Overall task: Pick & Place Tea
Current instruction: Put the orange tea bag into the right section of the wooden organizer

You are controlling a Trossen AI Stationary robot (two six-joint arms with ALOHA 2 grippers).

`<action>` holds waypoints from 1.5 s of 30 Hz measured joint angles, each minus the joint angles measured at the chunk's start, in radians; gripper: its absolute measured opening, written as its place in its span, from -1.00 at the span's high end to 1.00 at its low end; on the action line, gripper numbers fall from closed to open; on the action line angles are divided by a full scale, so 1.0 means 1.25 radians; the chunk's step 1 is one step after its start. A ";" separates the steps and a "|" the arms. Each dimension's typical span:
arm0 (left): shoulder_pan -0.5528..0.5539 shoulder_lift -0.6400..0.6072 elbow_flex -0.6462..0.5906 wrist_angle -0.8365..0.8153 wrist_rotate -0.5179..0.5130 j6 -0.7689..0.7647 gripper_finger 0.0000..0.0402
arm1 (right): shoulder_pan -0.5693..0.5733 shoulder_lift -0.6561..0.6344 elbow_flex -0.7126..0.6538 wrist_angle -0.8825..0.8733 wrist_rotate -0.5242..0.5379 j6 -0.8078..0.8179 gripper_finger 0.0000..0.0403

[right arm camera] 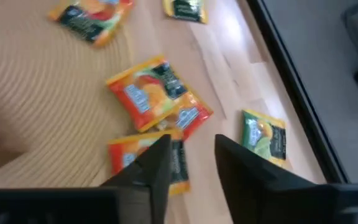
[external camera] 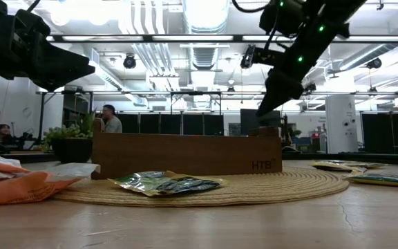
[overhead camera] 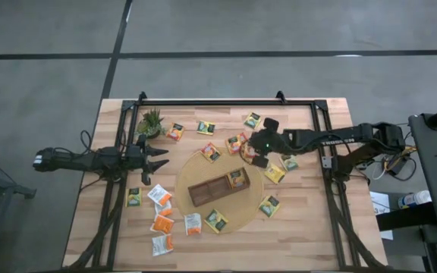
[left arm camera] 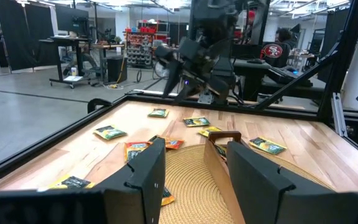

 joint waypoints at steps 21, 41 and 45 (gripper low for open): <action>0.000 0.000 0.000 0.000 0.000 0.000 0.18 | -0.240 0.105 -0.054 0.092 -0.324 -0.050 -0.06; 0.000 0.000 0.000 0.000 0.000 0.000 0.18 | -0.315 0.247 -0.013 0.099 -0.416 -0.079 0.08; 0.000 0.000 0.000 0.000 0.000 0.000 0.18 | -0.316 0.236 -0.011 0.085 -0.343 -0.093 0.39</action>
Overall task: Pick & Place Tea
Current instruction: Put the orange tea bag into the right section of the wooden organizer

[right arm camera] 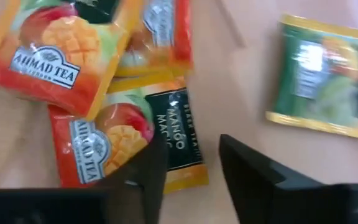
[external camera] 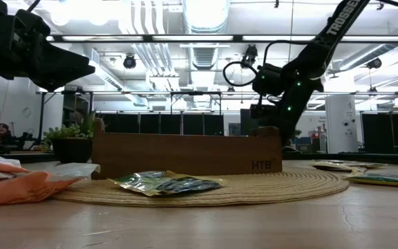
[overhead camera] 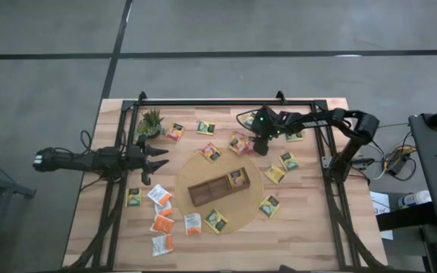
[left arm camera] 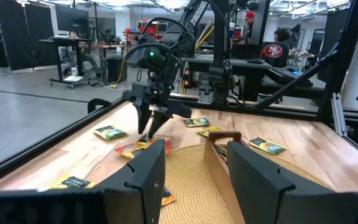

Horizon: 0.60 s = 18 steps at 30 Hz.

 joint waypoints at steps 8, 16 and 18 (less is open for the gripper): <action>0.000 0.000 0.000 0.000 0.000 0.000 0.18 | -0.007 -0.007 0.003 -0.030 0.072 -0.038 0.93; 0.000 0.000 0.000 0.000 0.000 0.000 0.18 | 0.009 -0.061 0.008 -0.042 0.072 -0.033 0.96; 0.000 0.000 0.000 0.000 0.000 0.000 0.18 | 0.019 -0.079 0.007 -0.044 0.072 -0.032 0.96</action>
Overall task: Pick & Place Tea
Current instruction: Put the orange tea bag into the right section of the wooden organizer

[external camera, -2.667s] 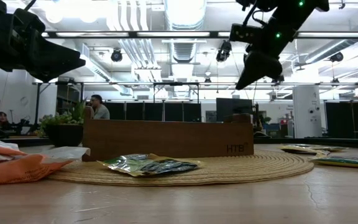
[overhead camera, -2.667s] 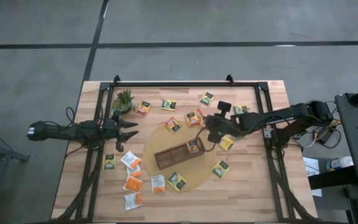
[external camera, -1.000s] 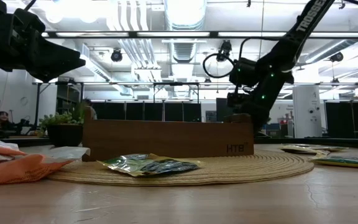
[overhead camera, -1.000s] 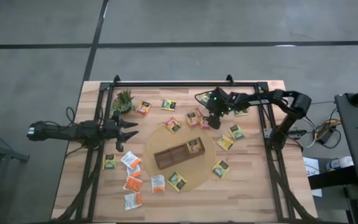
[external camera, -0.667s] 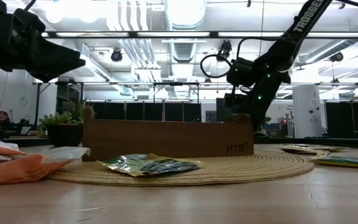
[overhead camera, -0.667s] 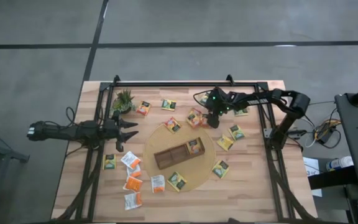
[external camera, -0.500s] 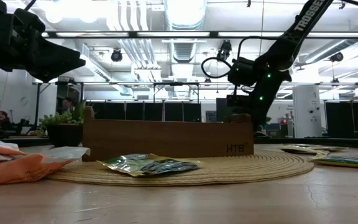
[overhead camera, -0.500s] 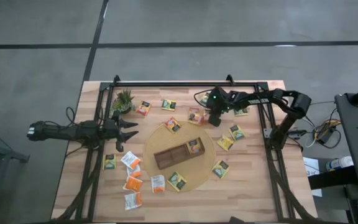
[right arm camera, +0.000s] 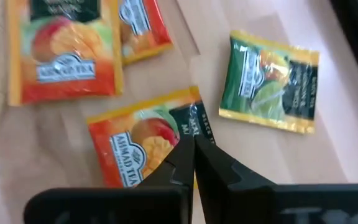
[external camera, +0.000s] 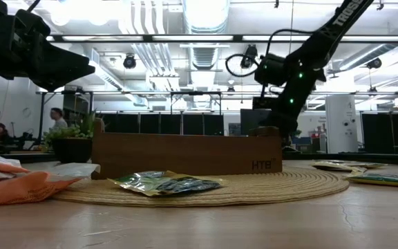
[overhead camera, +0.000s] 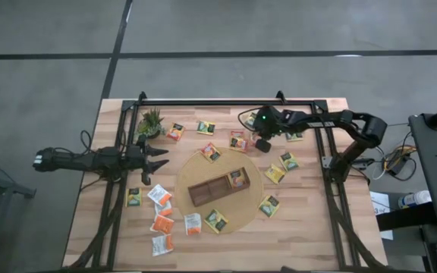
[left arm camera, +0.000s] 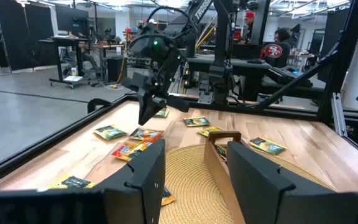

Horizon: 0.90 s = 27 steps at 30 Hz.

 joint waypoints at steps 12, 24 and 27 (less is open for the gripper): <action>0.000 0.000 0.000 0.000 0.000 0.000 0.18 | 0.040 -0.093 -0.003 -0.034 -0.010 0.056 0.96; 0.000 0.000 0.000 0.000 0.000 0.000 0.18 | 0.041 -0.096 -0.008 -0.047 -0.012 0.060 0.72; 0.000 0.000 0.000 0.000 0.000 0.000 0.18 | 0.044 -0.096 -0.013 -0.048 -0.013 0.060 0.55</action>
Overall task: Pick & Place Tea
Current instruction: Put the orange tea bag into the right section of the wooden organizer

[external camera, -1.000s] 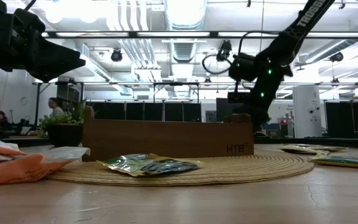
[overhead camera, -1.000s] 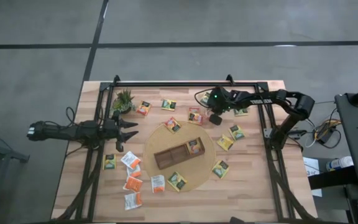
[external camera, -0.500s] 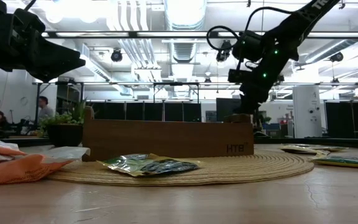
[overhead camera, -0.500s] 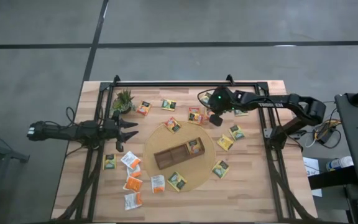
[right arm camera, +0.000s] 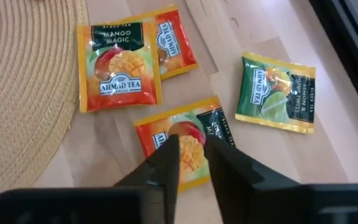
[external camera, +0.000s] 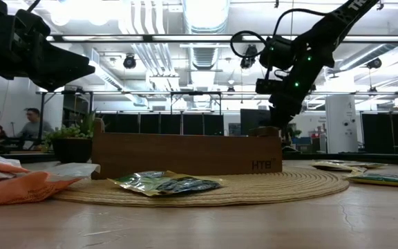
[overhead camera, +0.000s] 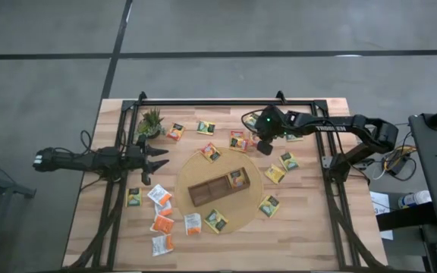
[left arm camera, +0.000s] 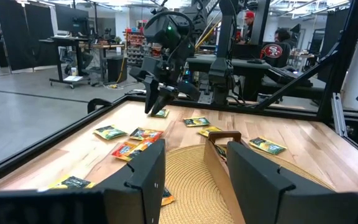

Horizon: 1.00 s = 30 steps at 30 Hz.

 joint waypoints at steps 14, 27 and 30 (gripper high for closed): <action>0.000 0.000 0.000 0.000 0.000 0.000 0.18 | 0.032 0.000 -0.037 0.010 0.003 -0.100 0.07; 0.000 0.000 0.000 0.000 0.000 0.000 0.18 | 0.030 0.001 -0.098 0.099 0.002 -0.134 0.11; 0.000 0.000 0.000 0.000 0.000 0.000 0.18 | 0.023 0.001 -0.104 0.115 0.002 -0.135 0.10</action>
